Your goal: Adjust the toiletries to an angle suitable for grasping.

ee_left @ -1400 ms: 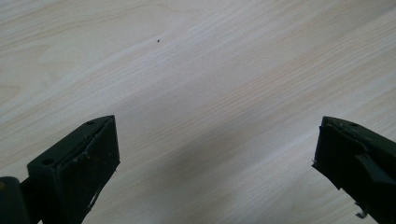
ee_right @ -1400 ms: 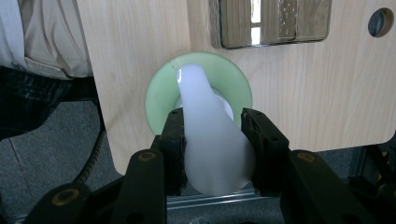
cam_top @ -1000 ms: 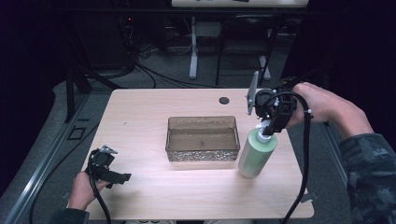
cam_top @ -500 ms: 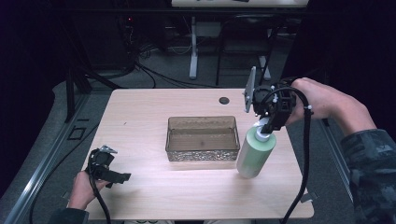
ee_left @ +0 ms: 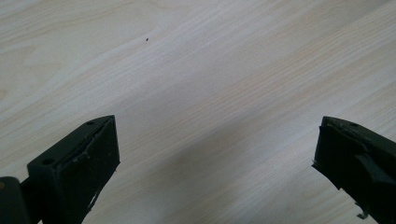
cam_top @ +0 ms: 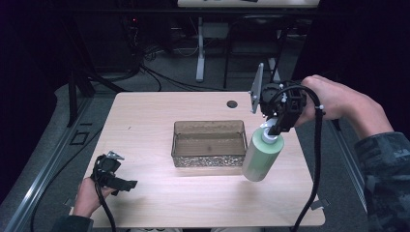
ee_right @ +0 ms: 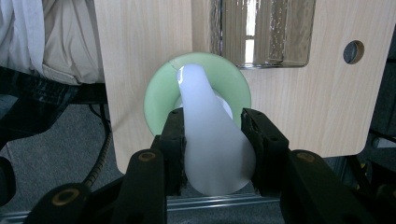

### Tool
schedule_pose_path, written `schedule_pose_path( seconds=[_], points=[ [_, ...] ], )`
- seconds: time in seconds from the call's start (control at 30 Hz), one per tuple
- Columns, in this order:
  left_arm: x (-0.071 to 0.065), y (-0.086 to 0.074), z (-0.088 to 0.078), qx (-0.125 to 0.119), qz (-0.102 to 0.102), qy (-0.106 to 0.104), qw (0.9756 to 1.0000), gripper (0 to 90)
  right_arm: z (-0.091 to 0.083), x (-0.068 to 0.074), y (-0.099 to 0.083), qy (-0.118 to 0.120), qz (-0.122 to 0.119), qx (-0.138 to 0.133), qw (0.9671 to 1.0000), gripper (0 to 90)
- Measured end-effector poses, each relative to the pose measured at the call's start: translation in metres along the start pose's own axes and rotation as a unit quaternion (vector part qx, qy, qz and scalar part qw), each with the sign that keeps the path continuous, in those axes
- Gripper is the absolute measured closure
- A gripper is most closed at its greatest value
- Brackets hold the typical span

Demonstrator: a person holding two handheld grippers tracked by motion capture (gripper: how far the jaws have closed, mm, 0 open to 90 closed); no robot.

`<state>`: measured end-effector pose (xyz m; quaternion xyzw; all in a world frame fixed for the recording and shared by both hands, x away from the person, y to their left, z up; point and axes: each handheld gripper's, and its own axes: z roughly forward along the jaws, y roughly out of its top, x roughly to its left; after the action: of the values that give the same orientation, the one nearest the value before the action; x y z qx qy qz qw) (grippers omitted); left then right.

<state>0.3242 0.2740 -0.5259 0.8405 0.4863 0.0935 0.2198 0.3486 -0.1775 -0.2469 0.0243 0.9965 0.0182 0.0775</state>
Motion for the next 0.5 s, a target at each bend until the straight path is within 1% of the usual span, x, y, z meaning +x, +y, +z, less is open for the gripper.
schedule_pose_path(
  seconds=[0.07, 0.2, 0.3, 0.43, 0.5],
  points=[
    [0.000, 0.000, 0.000, 0.001, 0.002, -0.001, 1.0000, 0.1, 0.000, 0.000, 0.001, -0.002, 0.000, 0.000, 1.0000, 63.0],
    [0.001, 0.000, 0.001, 0.001, 0.000, -0.002, 1.0000, 0.1, -0.001, -0.002, 0.002, 0.001, 0.000, 0.005, 1.0000, 63.1],
    [0.002, -0.001, 0.002, 0.002, -0.002, -0.004, 1.0000, 0.1, -0.005, -0.004, 0.002, 0.002, 0.000, 0.001, 1.0000, 63.1],
    [0.004, -0.001, 0.002, 0.002, -0.004, -0.005, 1.0000, 0.1, -0.011, -0.007, 0.006, -0.003, 0.000, 0.003, 1.0000, 63.0],
    [0.004, 0.000, 0.002, 0.001, -0.002, -0.004, 1.0000, 0.1, -0.013, -0.009, 0.009, -0.007, 0.002, 0.005, 1.0000, 63.0]
  ],
)
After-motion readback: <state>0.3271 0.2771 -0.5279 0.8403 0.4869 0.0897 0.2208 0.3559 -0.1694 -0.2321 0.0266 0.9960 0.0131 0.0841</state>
